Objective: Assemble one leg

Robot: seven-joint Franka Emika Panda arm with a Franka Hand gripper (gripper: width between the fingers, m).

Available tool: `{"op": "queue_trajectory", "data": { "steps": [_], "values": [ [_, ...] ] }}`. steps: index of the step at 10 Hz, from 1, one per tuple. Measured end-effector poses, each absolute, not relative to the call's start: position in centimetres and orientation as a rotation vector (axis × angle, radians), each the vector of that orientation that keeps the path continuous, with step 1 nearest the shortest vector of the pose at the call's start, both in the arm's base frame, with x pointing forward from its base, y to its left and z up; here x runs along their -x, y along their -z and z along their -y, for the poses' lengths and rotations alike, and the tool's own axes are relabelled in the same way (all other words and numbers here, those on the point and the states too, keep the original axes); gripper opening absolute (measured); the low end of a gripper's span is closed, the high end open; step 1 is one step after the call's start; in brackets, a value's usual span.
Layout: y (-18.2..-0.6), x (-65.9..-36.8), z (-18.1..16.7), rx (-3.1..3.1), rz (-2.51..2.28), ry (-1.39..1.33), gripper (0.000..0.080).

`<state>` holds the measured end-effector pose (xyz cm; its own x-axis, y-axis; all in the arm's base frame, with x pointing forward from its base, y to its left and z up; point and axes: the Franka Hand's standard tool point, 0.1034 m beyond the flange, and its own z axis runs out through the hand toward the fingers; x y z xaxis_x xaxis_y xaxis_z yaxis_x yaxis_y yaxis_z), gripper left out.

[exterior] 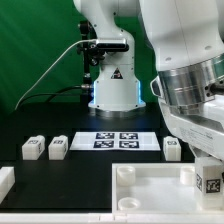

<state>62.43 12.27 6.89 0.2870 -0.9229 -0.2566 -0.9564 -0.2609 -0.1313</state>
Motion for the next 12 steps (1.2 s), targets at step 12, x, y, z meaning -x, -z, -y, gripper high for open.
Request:
{"op": "queue_trajectory", "data": {
  "steps": [12],
  "values": [
    [-6.7, -62.5, -11.0, 2.985, -0.068, 0.02, 0.0393]
  ]
}}
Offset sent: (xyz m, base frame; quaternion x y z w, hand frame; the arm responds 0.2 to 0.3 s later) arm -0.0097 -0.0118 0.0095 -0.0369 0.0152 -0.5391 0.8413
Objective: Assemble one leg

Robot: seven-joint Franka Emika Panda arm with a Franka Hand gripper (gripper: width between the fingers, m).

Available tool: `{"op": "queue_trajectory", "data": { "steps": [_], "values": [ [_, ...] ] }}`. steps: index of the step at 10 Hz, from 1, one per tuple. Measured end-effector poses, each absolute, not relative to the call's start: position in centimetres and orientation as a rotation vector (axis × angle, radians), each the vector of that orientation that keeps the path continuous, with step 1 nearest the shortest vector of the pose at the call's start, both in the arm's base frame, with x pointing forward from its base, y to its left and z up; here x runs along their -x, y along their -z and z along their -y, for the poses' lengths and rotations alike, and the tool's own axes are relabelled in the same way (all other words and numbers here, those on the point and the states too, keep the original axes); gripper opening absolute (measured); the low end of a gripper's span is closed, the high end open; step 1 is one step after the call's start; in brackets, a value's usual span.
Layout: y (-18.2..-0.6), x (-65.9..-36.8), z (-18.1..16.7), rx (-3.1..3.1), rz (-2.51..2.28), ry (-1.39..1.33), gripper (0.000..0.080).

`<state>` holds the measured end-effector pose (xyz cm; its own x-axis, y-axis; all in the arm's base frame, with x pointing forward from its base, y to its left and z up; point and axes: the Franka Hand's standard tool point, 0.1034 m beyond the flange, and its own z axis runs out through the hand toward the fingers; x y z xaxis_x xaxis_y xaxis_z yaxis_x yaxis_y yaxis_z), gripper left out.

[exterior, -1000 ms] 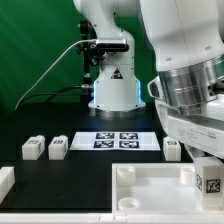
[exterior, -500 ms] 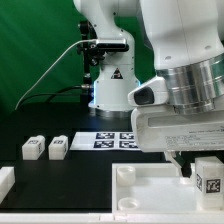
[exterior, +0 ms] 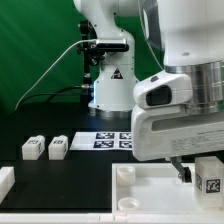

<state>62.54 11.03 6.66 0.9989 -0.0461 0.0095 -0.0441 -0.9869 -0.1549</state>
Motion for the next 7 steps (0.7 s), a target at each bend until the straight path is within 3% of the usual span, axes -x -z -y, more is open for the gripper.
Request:
{"op": "queue_trajectory", "data": {
  "steps": [1, 2, 4, 7],
  "values": [
    [-6.66, -62.52, -11.17, 2.98, -0.16, 0.012, 0.0393],
    [-6.66, -62.5, -11.32, 2.96, -0.34, -0.004, 0.0295],
    [-6.72, -62.54, -11.52, 2.906, -0.606, -0.028, 0.0295],
    [-6.57, -63.13, -11.73, 2.523, -1.537, -0.051, 0.0295]
  ]
}}
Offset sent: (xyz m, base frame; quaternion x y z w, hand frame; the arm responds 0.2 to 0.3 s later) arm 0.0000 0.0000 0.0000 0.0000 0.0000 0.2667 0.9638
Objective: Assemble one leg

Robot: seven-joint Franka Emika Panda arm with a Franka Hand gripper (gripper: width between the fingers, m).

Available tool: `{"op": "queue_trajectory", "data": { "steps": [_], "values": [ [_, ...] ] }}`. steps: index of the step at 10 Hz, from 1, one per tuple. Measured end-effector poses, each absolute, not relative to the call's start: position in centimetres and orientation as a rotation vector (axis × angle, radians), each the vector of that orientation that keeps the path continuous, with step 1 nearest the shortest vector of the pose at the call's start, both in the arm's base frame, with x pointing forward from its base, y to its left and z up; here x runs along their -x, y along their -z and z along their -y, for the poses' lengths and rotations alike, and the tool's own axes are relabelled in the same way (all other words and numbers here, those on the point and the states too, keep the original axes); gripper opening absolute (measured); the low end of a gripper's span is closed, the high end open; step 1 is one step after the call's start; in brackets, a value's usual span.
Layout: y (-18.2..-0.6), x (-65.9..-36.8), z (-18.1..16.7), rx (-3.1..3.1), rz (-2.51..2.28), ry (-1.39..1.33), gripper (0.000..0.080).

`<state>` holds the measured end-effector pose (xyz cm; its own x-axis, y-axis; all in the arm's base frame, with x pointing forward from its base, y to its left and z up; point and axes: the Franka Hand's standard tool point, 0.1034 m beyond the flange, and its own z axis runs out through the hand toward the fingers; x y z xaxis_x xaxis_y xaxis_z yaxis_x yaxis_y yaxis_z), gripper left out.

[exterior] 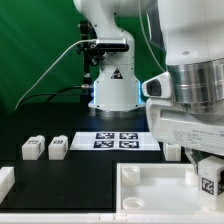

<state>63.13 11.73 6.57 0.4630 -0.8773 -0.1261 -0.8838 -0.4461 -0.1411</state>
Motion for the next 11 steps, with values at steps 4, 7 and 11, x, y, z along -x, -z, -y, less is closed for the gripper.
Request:
{"op": "queue_trajectory", "data": {
  "steps": [4, 7, 11],
  "values": [
    [-6.43, -63.06, -12.28, 1.976, -2.106, -0.151, 0.0295],
    [-6.42, -63.03, -12.37, 1.985, -2.096, -0.151, 0.0295],
    [-6.3, -62.56, -11.83, 2.507, -1.456, -0.096, 0.0639]
  ]
}}
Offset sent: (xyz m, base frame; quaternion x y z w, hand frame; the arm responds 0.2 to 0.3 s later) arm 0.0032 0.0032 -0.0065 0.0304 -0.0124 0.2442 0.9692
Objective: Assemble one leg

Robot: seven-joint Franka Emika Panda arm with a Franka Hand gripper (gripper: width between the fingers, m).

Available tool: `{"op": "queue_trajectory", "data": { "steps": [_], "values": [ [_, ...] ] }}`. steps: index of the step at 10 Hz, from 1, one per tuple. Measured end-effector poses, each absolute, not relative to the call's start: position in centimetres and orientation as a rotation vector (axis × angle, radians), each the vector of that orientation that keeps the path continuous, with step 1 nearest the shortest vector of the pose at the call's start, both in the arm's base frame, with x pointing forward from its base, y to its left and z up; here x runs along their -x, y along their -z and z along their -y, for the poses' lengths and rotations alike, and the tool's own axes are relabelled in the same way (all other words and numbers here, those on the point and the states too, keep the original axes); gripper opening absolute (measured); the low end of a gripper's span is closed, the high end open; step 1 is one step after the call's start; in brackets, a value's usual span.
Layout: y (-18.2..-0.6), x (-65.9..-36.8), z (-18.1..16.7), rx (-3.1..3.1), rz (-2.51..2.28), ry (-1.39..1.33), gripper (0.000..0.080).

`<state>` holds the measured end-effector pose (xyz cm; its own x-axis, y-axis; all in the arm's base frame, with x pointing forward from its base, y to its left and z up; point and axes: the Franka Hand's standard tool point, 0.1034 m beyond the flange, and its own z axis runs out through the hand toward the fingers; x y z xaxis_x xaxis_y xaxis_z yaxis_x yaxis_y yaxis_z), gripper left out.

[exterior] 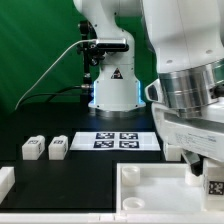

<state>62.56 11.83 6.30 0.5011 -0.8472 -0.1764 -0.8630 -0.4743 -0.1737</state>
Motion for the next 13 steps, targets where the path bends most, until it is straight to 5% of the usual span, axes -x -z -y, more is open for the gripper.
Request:
{"op": "queue_trajectory", "data": {
  "steps": [5, 7, 8, 9, 10, 11, 13],
  "values": [
    [-6.68, -62.57, -11.42, 2.921, -0.633, -0.046, 0.0649],
    [-6.64, -62.56, -11.74, 2.914, -0.659, -0.044, 0.0649],
    [-6.64, -62.56, -11.76, 2.903, -0.696, -0.047, 0.0559],
    [-6.64, -62.54, -11.94, 2.851, -0.873, -0.064, 0.0376],
    [-6.65, -62.52, -12.06, 2.8, -1.017, -0.079, 0.0376],
    [-6.66, -62.52, -12.06, 2.761, -1.124, -0.088, 0.0291],
    [-6.71, -62.75, -11.98, 2.586, -1.442, -0.125, 0.0291]
  ]
}}
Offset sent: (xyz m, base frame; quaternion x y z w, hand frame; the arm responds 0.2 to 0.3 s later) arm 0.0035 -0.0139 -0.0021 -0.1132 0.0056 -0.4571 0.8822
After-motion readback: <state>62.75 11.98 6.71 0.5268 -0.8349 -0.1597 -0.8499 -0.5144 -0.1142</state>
